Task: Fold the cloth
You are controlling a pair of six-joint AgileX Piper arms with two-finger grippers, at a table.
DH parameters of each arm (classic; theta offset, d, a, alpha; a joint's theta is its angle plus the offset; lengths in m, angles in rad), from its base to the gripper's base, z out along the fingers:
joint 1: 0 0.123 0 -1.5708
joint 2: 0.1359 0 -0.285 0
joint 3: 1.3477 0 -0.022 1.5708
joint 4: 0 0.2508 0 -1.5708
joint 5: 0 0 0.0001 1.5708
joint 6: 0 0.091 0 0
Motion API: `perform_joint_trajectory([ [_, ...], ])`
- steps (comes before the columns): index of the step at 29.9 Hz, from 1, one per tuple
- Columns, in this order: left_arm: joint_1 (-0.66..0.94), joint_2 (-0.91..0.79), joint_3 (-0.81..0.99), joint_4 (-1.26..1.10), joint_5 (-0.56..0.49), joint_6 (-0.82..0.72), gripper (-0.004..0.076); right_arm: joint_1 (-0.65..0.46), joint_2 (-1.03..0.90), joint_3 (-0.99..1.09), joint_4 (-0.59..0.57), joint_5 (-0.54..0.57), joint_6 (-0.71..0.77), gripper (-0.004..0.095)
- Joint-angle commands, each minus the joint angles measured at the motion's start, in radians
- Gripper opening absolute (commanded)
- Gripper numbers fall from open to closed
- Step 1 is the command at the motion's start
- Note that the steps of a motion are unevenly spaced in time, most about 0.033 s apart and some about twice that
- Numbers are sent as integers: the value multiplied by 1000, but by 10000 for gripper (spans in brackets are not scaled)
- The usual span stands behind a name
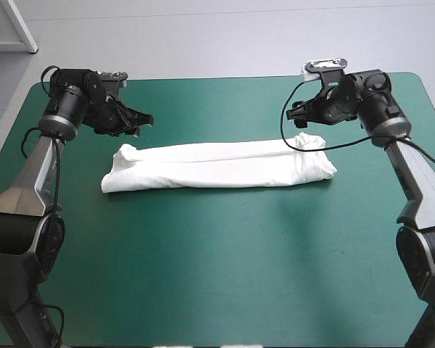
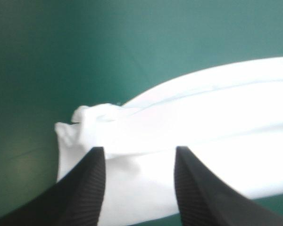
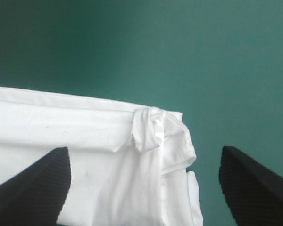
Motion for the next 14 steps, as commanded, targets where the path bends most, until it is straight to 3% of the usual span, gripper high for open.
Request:
perform_joint_trajectory([
  [1,-51,-42,-26,-105,3,26,193,-9,-82,14,-11,-14,5,809],
  [6,-160,-2,5,-114,-64,31,-10,-10,-138,162,-56,-48,26,809],
  [10,-246,58,29,-114,-115,29,-8,-33,-163,278,-71,-91,45,809],
  [14,-294,128,29,-114,-151,23,-8,-91,-161,329,10,-109,1,809],
])
